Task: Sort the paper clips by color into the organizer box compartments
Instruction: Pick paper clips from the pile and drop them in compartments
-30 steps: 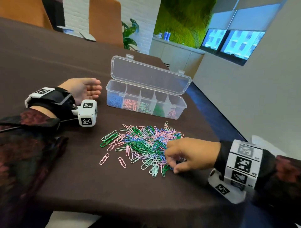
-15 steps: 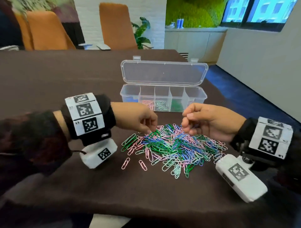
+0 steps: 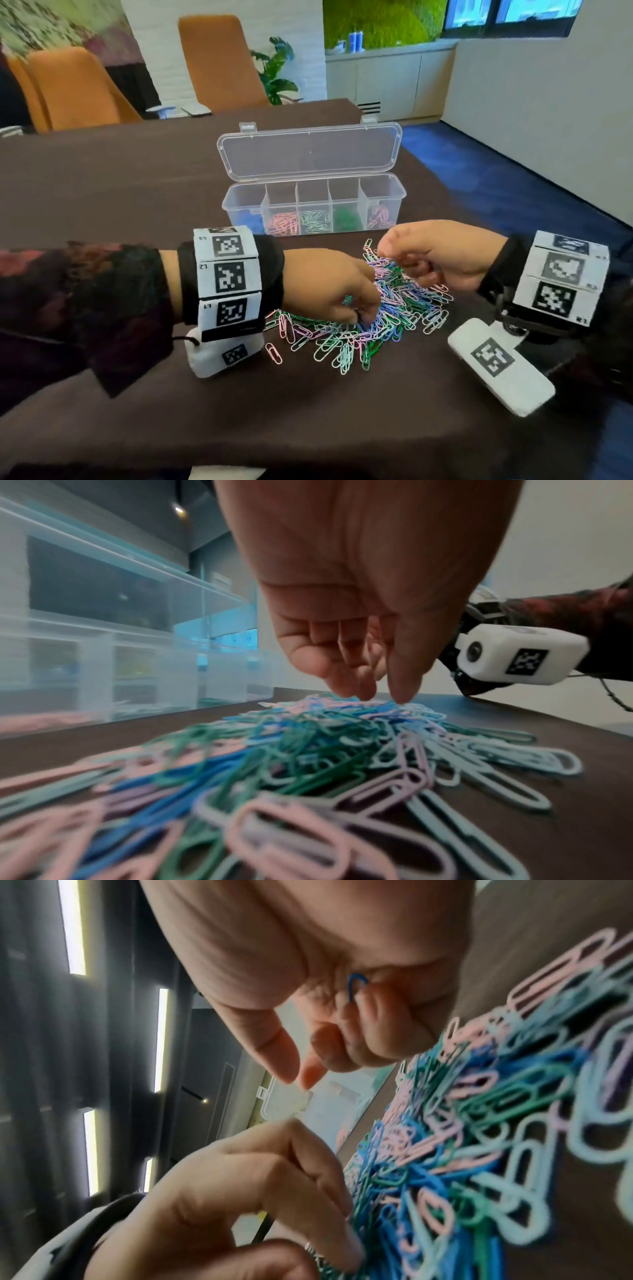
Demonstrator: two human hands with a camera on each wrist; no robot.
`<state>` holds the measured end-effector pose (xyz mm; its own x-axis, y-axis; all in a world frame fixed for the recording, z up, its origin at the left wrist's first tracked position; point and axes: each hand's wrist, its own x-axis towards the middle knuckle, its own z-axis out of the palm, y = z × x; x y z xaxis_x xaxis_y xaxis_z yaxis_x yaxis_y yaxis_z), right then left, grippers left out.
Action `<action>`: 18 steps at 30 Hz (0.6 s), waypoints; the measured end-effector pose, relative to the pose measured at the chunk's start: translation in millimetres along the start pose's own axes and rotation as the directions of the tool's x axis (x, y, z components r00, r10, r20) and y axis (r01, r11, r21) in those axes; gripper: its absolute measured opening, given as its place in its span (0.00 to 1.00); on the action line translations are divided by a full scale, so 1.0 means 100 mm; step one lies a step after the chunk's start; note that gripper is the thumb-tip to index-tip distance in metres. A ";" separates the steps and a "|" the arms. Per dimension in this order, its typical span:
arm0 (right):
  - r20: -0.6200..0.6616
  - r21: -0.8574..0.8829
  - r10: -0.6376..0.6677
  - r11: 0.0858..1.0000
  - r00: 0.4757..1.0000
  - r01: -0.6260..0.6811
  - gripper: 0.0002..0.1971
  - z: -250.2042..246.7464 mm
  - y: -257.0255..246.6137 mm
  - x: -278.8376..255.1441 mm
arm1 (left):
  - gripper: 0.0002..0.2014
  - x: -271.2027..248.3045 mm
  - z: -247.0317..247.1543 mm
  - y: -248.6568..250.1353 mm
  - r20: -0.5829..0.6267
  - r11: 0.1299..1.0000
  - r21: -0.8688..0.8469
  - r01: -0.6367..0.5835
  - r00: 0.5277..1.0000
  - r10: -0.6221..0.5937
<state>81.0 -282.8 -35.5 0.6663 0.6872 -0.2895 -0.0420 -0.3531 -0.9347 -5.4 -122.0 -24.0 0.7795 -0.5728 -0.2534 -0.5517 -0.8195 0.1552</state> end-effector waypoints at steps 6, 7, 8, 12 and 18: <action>0.013 -0.115 0.007 0.993 1.000 -0.006 0.06 -0.22 0.13 -0.16 | 0.09 0.27 0.03 0.03 0.113 0.995 0.070 0.075 0.990 -0.083; 0.018 -0.121 0.010 0.993 1.000 -0.008 0.06 -0.25 0.15 -0.18 | 0.09 0.28 0.02 0.02 0.115 0.996 0.055 0.074 0.990 -0.080; 0.023 -0.120 0.012 0.993 1.000 -0.009 0.06 -0.28 0.17 -0.20 | 0.11 0.29 0.01 0.02 0.120 0.997 0.037 0.074 0.990 -0.078; 0.023 -0.106 0.007 0.994 1.000 -0.005 0.07 -0.36 0.20 -0.27 | 0.17 0.27 -0.01 0.06 0.185 0.997 0.028 0.073 0.980 -0.077; 0.038 -0.091 0.006 0.996 0.999 -0.002 0.08 -0.37 0.24 -0.31 | 0.10 0.35 -0.05 0.10 0.263 0.982 0.174 0.071 0.958 -0.116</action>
<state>87.2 -336.2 -41.2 0.6373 0.7087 -0.3027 0.0241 -0.4110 -0.9113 17.6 -150.0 -26.5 0.7328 -0.4489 -0.5114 -0.5380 -0.8424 -0.0315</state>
